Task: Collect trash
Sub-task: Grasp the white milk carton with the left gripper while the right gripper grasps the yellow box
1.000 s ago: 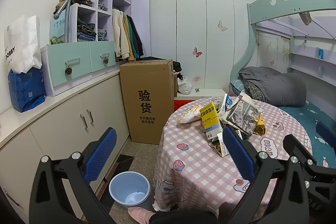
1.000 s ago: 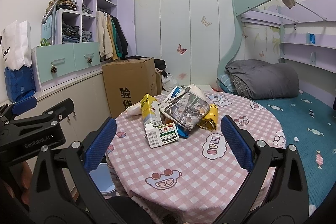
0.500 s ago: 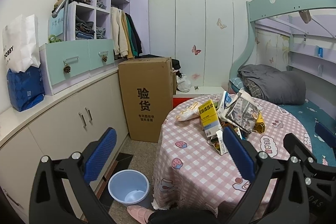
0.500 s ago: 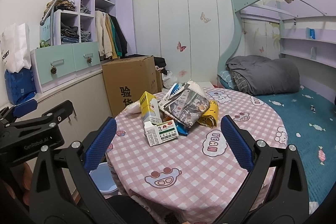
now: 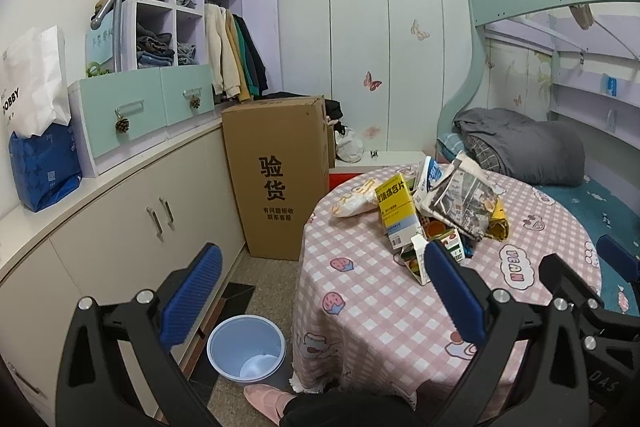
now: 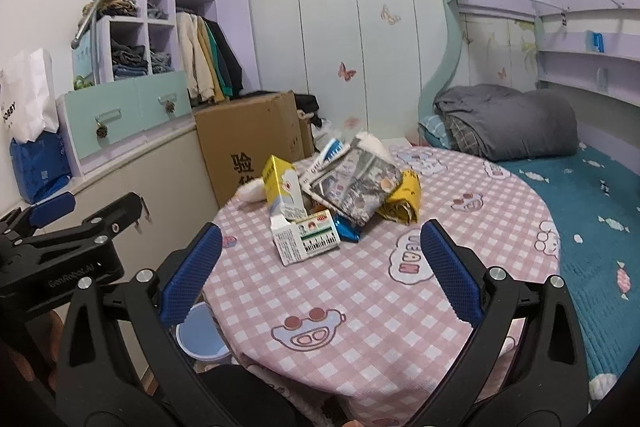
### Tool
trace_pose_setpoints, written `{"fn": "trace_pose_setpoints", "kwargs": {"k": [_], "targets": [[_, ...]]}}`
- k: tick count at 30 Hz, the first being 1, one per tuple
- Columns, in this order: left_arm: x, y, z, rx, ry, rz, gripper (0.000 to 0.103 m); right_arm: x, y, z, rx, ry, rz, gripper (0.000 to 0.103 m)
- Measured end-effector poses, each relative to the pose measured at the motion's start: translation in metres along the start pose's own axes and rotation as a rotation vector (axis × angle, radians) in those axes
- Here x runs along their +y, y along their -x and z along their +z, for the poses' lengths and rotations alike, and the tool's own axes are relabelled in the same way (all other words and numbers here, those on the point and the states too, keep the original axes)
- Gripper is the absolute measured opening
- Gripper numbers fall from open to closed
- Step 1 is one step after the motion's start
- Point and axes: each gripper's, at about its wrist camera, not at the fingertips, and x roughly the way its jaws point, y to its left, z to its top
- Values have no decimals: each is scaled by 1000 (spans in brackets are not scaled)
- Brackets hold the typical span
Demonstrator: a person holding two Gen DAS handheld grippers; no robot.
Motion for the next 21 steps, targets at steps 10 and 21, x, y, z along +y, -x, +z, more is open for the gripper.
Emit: {"fn": "trace_pose_setpoints", "kwargs": {"k": [10, 21], "targets": [[-23, -43, -13, 127, -40, -29, 99, -24, -33, -9, 95, -45, -19, 97], [-62, -111, -16, 266, -97, -132, 99, -69, -89, -18, 225, -147, -32, 97]]}}
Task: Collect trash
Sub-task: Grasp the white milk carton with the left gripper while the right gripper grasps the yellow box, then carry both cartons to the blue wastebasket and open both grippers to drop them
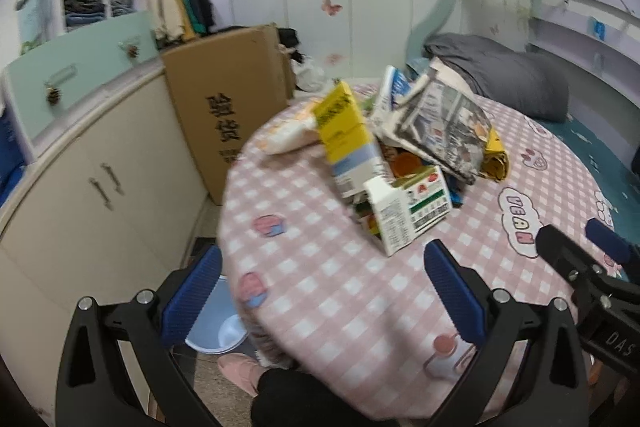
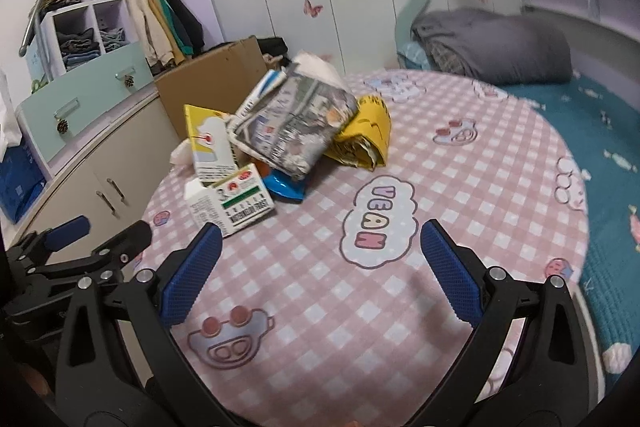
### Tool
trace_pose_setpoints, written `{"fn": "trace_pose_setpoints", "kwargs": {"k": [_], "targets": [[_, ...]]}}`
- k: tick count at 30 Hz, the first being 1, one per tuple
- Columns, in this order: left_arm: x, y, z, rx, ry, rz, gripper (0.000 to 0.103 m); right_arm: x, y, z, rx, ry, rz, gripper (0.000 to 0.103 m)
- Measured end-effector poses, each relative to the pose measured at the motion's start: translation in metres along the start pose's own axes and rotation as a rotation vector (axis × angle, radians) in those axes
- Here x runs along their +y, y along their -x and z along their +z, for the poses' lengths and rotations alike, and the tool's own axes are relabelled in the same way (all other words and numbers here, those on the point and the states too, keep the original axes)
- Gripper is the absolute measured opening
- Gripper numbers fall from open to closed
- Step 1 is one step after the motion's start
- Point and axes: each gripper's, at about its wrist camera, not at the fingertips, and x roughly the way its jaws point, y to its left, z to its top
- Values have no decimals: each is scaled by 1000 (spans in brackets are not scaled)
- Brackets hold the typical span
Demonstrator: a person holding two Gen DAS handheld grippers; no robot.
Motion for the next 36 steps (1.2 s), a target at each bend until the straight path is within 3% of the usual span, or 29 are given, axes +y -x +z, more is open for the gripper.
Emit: {"fn": "trace_pose_setpoints", "kwargs": {"k": [2, 6, 9, 11, 15, 20, 23, 31, 36], "targets": [[-10, -17, 6, 34, -26, -63, 98, -5, -7, 1, 15, -12, 0, 97], [-20, -42, 14, 68, -25, -119, 98, -13, -18, 4, 44, -16, -6, 97], [-26, -59, 19, 87, -19, -156, 92, -17, -25, 6, 57, -20, -8, 97], [-29, -72, 22, 128, -12, -177, 78, -18, -29, 8, 66, -23, -1, 97], [-31, -84, 23, 166, 23, -241, 60, -20, -37, 11, 81, -27, 9, 97], [-33, -83, 23, 183, 51, -299, 15, -19, -41, 13, 95, -26, 10, 97], [-30, -72, 19, 183, 75, -388, 2, -16, -36, 13, 89, -14, 11, 97], [-18, -18, 11, 60, 103, -482, 2, -2, -20, 19, 68, 0, 34, 97], [12, 9, 10, -19, 154, -452, 2, 16, -23, 23, 80, 11, 76, 97]]}}
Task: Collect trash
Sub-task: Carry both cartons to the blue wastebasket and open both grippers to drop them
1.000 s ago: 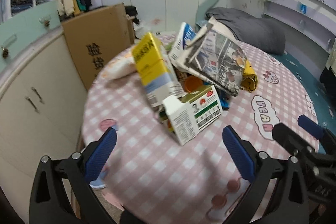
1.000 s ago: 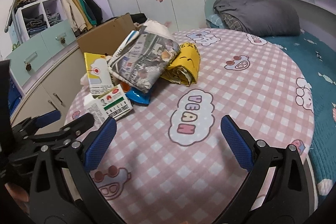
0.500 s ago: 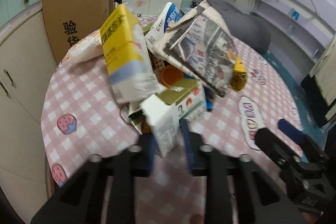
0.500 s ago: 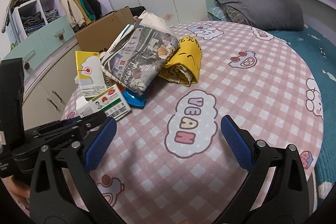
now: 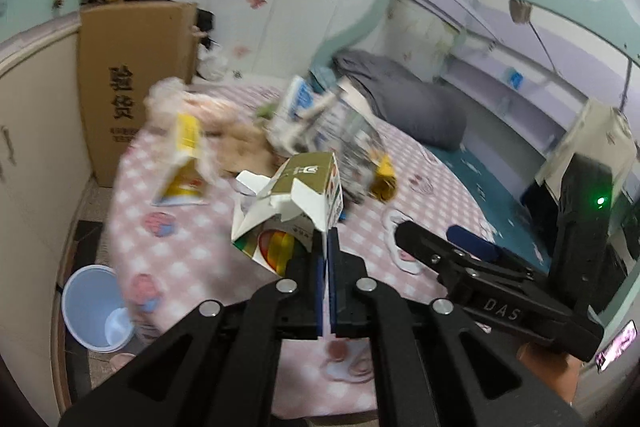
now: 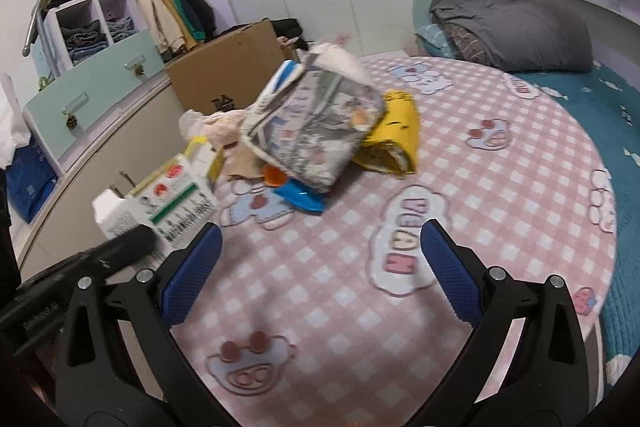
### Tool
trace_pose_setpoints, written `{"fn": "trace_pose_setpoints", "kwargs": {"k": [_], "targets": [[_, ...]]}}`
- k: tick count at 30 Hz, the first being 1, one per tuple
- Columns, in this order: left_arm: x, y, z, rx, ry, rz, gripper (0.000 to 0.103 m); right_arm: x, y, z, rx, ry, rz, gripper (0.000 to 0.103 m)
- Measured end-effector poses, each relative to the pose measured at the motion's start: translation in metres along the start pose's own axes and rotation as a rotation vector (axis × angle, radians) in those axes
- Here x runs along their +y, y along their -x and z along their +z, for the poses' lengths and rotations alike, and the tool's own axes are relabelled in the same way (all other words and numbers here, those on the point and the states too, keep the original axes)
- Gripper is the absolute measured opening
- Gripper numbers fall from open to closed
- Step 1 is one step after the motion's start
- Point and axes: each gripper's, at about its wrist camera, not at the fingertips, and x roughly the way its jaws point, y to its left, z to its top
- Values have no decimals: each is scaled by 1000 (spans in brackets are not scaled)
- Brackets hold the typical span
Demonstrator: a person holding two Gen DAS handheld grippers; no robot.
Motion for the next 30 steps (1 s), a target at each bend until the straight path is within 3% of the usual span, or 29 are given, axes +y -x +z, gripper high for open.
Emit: {"fn": "trace_pose_setpoints", "kwargs": {"k": [9, 12, 17, 20, 23, 27, 30], "targets": [[69, 43, 9, -109, 133, 99, 2, 49, -34, 3, 56, 60, 62, 97], [93, 53, 15, -156, 172, 200, 2, 72, -52, 8, 74, 87, 99, 97], [133, 53, 26, -161, 223, 301, 2, 109, -102, 20, 147, 91, 174, 97], [156, 48, 33, -155, 234, 349, 2, 120, -128, 28, 166, 73, 169, 94], [174, 39, 39, -136, 240, 376, 2, 133, -155, 35, 187, 73, 129, 85], [193, 31, 35, -112, 240, 370, 2, 138, -173, 33, 230, 90, 93, 47], [202, 26, 31, -92, 237, 361, 2, 133, -166, 31, 211, 84, 107, 46]]}}
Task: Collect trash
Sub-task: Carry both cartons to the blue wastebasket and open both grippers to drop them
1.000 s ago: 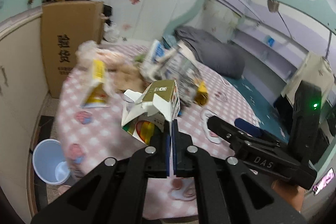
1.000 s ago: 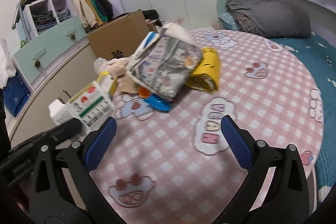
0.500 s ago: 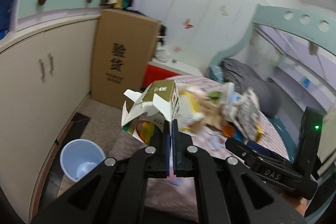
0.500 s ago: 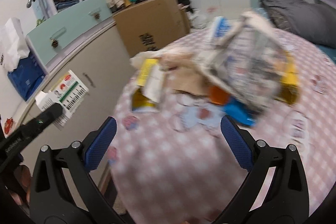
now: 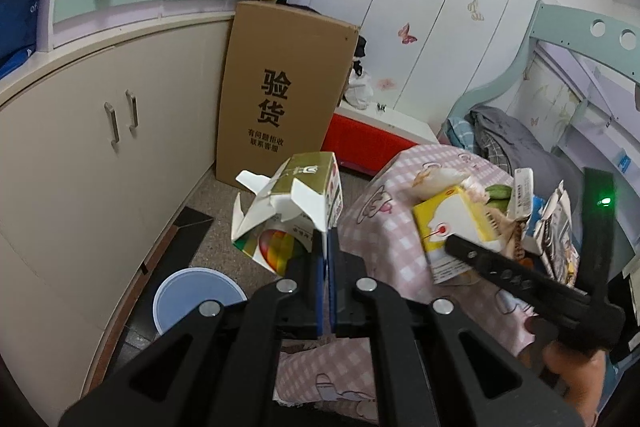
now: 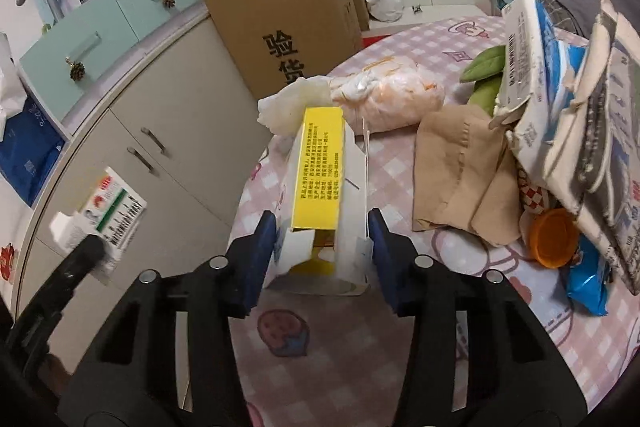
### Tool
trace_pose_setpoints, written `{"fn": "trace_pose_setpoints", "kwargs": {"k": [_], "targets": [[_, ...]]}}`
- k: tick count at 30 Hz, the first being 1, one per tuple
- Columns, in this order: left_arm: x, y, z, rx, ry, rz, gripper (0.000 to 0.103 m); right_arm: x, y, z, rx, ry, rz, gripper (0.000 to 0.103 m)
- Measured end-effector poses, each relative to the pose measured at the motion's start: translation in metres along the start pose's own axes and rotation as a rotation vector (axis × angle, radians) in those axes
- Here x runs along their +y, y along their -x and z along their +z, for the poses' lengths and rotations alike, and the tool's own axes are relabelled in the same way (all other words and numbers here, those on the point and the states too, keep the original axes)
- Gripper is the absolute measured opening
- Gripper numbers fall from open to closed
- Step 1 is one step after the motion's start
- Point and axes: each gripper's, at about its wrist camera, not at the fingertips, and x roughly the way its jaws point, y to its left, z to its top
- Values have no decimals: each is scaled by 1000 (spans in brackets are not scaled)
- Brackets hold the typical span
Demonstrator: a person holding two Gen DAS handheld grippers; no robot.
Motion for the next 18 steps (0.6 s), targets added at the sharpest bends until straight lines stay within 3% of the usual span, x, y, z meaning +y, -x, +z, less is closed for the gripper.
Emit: {"fn": "trace_pose_setpoints", "kwargs": {"k": [5, 9, 13, 18], "targets": [[11, -1, -5, 11, 15, -24, 2, 7, 19, -11, -31, 28, 18, 45], [26, 1, -10, 21, 50, -42, 2, 40, 33, -23, -34, 99, 86, 45], [55, -2, -15, 31, 73, 30, 2, 87, 20, -29, -12, 187, 150, 45], [117, -12, -20, 67, 158, 190, 2, 149, -29, -40, 57, 302, 183, 45]]}}
